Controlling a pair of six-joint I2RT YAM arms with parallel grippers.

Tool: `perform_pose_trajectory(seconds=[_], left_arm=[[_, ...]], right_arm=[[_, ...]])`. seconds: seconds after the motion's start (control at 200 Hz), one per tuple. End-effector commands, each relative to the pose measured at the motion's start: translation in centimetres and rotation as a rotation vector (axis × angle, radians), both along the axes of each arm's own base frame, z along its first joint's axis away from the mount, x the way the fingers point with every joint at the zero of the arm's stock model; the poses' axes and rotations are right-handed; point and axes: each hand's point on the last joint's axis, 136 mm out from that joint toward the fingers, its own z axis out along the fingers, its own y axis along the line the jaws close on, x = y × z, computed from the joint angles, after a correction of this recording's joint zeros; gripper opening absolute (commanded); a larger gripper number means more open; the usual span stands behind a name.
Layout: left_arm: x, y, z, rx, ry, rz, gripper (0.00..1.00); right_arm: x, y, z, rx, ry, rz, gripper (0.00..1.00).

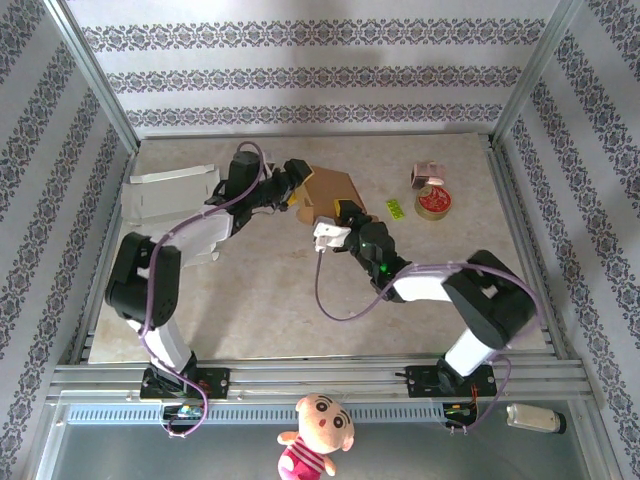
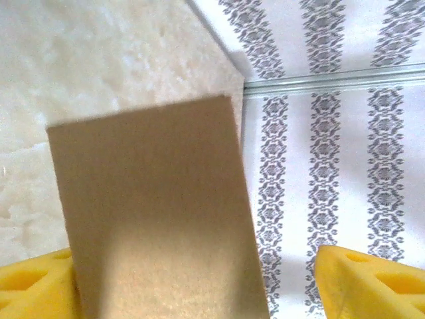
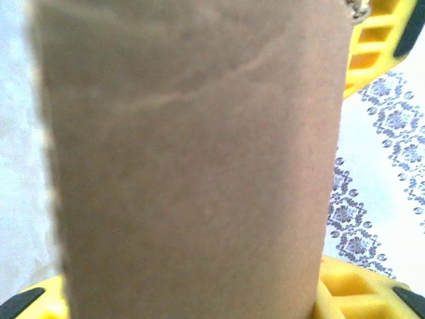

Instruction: Fold the paper box

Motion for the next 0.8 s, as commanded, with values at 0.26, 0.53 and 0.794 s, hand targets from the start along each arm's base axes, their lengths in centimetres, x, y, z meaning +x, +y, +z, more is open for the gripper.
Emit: perform_pose_trajectory(seconds=[0.26,0.53,0.794], left_arm=[[-5.5,9.4,10.7,0.721,-0.579,0.073,0.96],[-11.5,14.3,10.4,0.998,-0.644,0.110,0.99],[-13.5,15.3,9.3,0.931,-0.665,0.191,0.95]], right_arm=[[-10.7,1.1,0.9,-0.225,0.994,0.283,0.34],[-8.9,-0.7,0.3,-0.525,1.209,0.124,0.39],[-6.3,1.7,-3.2,-0.537,1.271,0.183,0.42]])
